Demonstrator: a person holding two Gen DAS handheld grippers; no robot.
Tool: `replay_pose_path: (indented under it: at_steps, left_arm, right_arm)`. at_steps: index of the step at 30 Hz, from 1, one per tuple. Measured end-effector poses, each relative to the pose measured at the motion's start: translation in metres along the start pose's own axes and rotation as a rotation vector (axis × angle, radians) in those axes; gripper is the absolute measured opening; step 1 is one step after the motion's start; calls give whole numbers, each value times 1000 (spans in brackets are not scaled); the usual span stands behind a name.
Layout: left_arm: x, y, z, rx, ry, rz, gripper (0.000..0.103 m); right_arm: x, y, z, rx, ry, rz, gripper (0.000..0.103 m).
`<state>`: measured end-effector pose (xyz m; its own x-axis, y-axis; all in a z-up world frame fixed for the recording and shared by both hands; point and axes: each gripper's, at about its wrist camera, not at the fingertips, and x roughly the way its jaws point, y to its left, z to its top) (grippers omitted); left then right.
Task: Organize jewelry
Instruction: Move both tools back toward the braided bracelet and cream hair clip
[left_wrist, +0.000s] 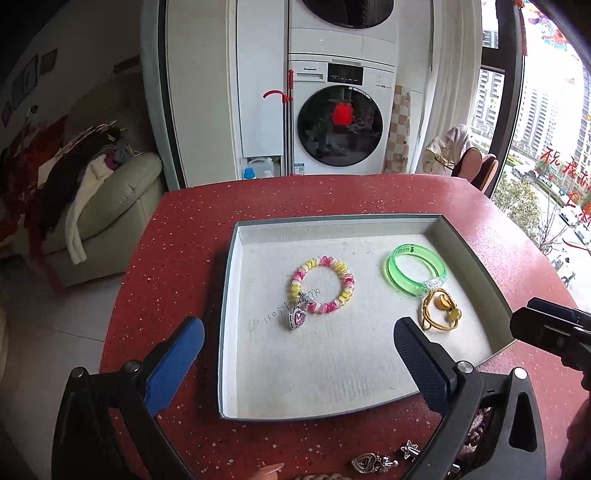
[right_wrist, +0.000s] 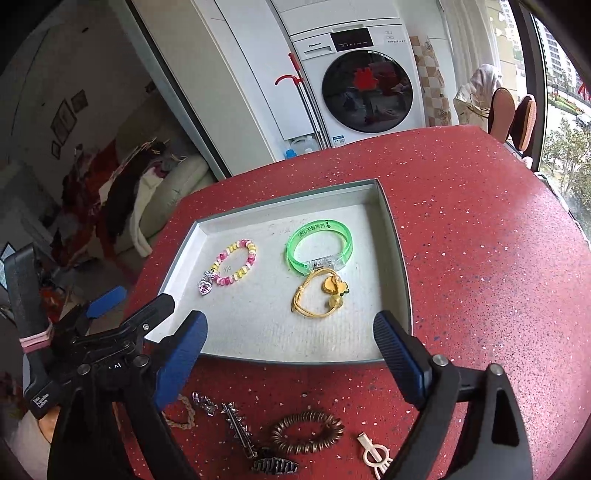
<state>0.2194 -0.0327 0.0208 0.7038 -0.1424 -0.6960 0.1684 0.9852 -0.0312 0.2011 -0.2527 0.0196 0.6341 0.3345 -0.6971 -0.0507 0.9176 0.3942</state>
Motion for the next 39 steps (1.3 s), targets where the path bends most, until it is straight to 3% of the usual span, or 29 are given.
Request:
replay_pose_path:
  at_steps: [6, 10, 17, 27, 39]
  left_arm:
    - [-14, 9, -25, -33, 53, -60, 103]
    - [-20, 10, -42, -31, 81, -40, 103]
    - [-27, 17, -69, -85, 114, 6, 103]
    - [-24, 25, -103, -138, 184, -8, 103]
    - [-17, 30, -110, -143, 204, 29, 103]
  right_arm:
    - [-22, -1, -16, 17, -49, 22, 103]
    - [-30, -4, -27, 29, -49, 13, 103]
    - [-32, -15, -48, 47, 34, -25, 103]
    - [-32, -34, -86, 6, 129, -135, 103]
    - [-19, -34, -96, -87, 179, -235, 103]
